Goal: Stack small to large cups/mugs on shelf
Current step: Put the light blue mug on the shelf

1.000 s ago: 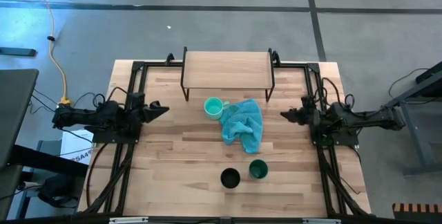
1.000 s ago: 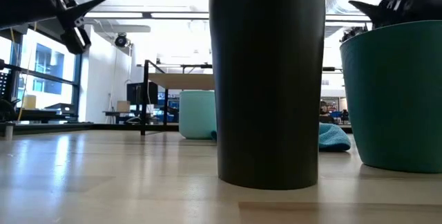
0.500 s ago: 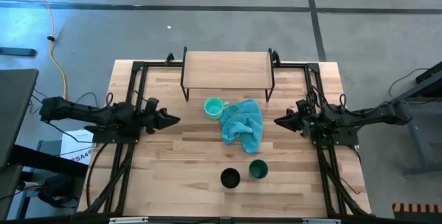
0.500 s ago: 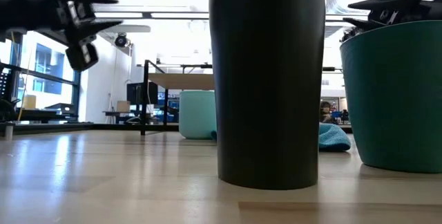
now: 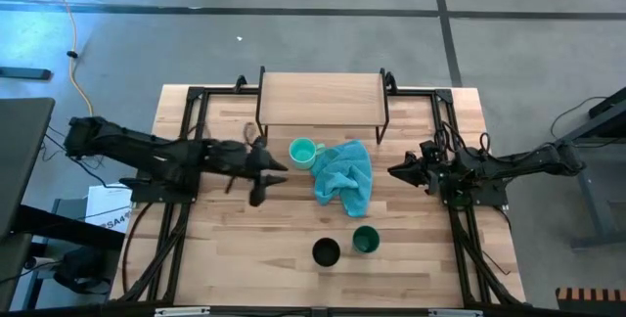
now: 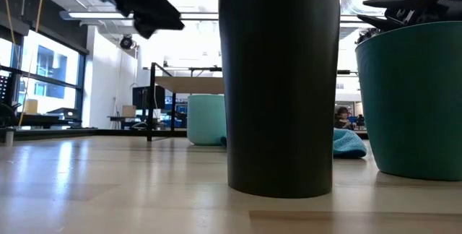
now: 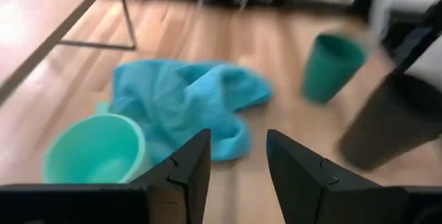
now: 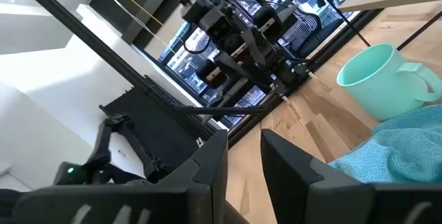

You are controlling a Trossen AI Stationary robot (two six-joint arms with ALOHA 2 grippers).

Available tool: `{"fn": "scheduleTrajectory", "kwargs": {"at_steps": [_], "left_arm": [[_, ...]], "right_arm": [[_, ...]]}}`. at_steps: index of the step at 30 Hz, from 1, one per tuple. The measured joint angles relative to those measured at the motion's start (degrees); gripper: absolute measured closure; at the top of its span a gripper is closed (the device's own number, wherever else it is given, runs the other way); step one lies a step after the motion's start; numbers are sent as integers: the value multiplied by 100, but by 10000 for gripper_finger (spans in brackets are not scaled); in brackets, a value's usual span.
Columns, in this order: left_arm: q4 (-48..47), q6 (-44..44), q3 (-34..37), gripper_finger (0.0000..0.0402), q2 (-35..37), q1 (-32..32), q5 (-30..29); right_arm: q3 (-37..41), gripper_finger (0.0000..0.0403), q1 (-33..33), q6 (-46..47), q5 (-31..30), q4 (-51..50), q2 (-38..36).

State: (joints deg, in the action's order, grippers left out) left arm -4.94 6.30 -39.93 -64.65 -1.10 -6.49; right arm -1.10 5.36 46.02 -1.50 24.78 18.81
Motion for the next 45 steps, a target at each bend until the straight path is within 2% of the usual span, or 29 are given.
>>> {"fn": "scheduleTrajectory", "kwargs": {"at_steps": [4, 7, 13, 20, 27, 31, 37, 45], "left_arm": [[-807, -430, -772, 273, -816, -2, -426], [-1300, -351, -1278, 273, -1347, -16, -651], [-2083, 839, -2198, 273, -2170, -395, -1048], [-2811, 2082, -2897, 273, -2630, -896, -813], [-3438, 3194, -2989, 273, -2664, -1260, -791], [-3615, 3694, -2989, 273, -2664, -1450, -417], [-3664, 3988, -2989, 279, -2664, -1508, -334], [-4149, 4200, -2983, 325, -2747, -1506, -339]], "right_arm": [[0, 324, -1, 27, 0, -7, 0], [0, 324, -1, 39, 0, -8, 0], [0, 324, -1, 20, 0, -9, 0], [0, 324, -1, 0, 0, -42, -2], [0, 324, -1, -2, 0, -97, -4], [0, 324, -1, -4, 0, -152, -2], [0, 324, -1, -4, 0, -149, 0], [0, 324, -1, -4, 0, -143, 0]]}}
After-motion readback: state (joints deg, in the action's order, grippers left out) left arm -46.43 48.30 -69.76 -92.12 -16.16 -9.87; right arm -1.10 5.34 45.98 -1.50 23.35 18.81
